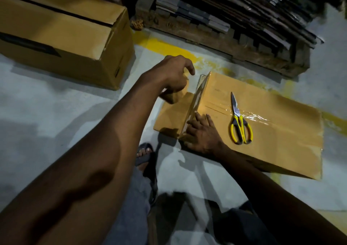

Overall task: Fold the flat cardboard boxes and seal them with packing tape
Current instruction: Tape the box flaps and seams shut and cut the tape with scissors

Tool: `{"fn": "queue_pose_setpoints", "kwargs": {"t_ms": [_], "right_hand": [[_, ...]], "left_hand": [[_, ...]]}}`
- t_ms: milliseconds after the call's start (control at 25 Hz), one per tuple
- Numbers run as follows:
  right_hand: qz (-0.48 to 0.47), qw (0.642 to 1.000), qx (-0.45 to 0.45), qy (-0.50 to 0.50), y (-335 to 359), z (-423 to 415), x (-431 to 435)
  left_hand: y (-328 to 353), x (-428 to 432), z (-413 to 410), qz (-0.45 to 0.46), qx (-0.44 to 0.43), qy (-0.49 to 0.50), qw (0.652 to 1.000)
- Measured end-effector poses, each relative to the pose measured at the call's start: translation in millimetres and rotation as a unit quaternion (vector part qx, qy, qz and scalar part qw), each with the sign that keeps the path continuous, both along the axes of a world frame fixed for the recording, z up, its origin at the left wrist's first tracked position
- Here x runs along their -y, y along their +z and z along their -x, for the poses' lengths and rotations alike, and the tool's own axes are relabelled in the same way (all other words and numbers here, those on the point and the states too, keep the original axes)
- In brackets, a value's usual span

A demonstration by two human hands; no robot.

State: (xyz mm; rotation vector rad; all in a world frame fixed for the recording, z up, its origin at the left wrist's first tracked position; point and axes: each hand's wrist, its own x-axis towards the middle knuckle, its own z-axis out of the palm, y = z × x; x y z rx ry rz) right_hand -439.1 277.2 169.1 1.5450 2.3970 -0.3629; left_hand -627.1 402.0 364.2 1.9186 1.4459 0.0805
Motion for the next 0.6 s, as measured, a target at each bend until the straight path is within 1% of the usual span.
{"fn": "queue_pose_setpoints", "kwargs": {"t_ms": [120,280,440,600], "right_hand": [[-0.017,0.999,-0.010,-0.047,-7.5,11.7,10.0],[-0.046,0.994,-0.022,-0.100,-5.2,22.3,1.5],[-0.061,0.981,-0.079,-0.168,-5.1,29.1,1.7],[-0.087,0.967,-0.086,-0.222,-13.8,40.3,-3.2]], "left_hand": [[3.7,2.0,-4.2,0.001,0.001,-0.010,1.000],[2.6,3.2,-14.1,0.012,0.025,-0.025,0.999],[-0.6,0.5,-16.1,0.018,0.028,-0.018,0.999],[-1.5,0.4,-15.7,0.015,0.014,-0.029,0.999]]}}
